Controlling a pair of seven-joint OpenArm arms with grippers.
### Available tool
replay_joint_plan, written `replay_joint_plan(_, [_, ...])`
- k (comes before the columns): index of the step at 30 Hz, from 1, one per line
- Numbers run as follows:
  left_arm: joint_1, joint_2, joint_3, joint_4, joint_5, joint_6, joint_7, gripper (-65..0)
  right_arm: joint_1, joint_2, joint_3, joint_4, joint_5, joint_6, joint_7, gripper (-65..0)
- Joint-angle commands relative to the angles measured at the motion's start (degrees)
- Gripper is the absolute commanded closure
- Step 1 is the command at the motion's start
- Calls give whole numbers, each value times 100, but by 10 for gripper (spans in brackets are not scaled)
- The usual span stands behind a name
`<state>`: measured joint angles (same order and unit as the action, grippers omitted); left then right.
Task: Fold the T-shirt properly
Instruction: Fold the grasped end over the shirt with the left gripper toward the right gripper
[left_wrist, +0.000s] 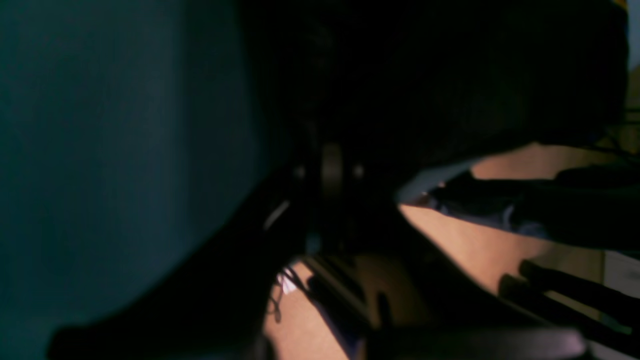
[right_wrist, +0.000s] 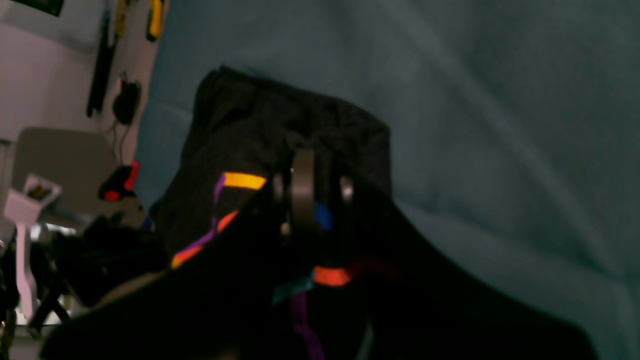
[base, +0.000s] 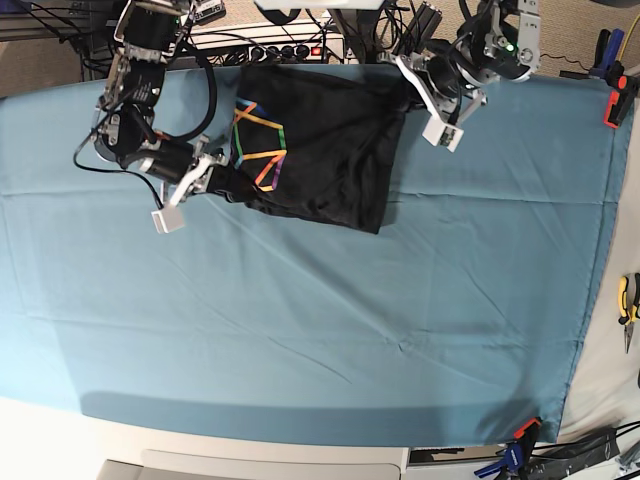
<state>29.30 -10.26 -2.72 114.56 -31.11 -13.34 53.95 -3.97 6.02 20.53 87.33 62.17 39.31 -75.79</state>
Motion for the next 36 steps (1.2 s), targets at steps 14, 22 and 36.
replay_joint_plan(14, [-651,-433,-7,79,26,-24,-140,0,-977,61,245,1244,125,69,-11,0])
replay_joint_plan(22, [-1097,-588,-2,-212,-33,-24,-258,0,-1231,46,240,1244,142,69,-13,0])
replay_joint_plan(36, [-2682,-785,122,-1714,-365,-286,-170,0,-1729,-192,238,1244,584,69,-59,0])
